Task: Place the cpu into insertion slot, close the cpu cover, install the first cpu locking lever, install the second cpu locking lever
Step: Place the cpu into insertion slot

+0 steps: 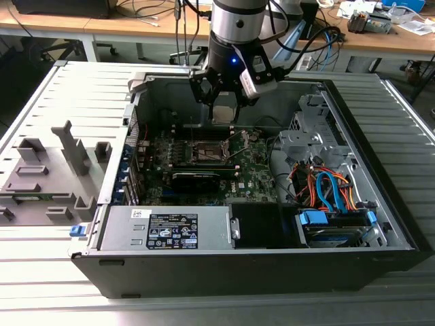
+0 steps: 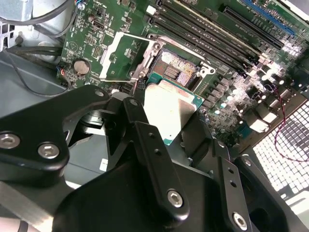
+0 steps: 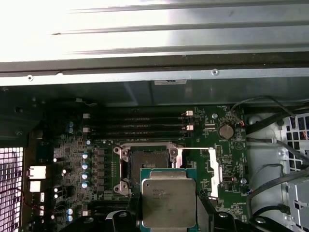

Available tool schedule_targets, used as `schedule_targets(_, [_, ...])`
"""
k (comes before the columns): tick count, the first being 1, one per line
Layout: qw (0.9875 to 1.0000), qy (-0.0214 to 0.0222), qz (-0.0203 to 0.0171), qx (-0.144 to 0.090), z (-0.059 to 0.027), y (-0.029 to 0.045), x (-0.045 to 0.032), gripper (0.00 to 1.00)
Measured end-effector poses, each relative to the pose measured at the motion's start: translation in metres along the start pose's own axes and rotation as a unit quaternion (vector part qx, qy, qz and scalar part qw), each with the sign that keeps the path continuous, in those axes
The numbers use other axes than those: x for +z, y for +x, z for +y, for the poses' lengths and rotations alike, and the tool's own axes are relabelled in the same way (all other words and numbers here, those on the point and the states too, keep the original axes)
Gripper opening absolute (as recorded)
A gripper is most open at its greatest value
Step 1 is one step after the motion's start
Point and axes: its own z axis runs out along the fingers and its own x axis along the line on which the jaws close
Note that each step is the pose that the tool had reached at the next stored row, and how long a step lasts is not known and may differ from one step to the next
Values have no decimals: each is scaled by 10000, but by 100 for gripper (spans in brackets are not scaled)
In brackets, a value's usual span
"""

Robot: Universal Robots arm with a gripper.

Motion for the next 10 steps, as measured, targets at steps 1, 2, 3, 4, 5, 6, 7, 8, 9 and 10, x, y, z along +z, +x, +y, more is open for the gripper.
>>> schedule_targets(1, [10000, 0, 0, 0, -2, 0, 2, 54])
schedule_targets(2, [10000, 0, 0, 0, -5, 0, 5, 54])
schedule_targets(3, [10000, 0, 0, 0, -6, 0, 6, 54])
schedule_targets(4, [10000, 0, 0, 0, -8, 0, 8, 54])
schedule_targets(5, [10000, 0, 0, 0, -11, 0, 11, 54])
schedule_targets(6, [10000, 0, 0, 0, -13, 0, 13, 54])
schedule_targets(7, [10000, 0, 0, 0, -14, 0, 14, 54])
schedule_targets(8, [10000, 0, 0, 0, -16, -1, 18, 54])
schedule_targets(9, [10000, 0, 0, 0, -19, -1, 21, 54])
schedule_targets(10, [10000, 0, 0, 0, -21, -1, 23, 54])
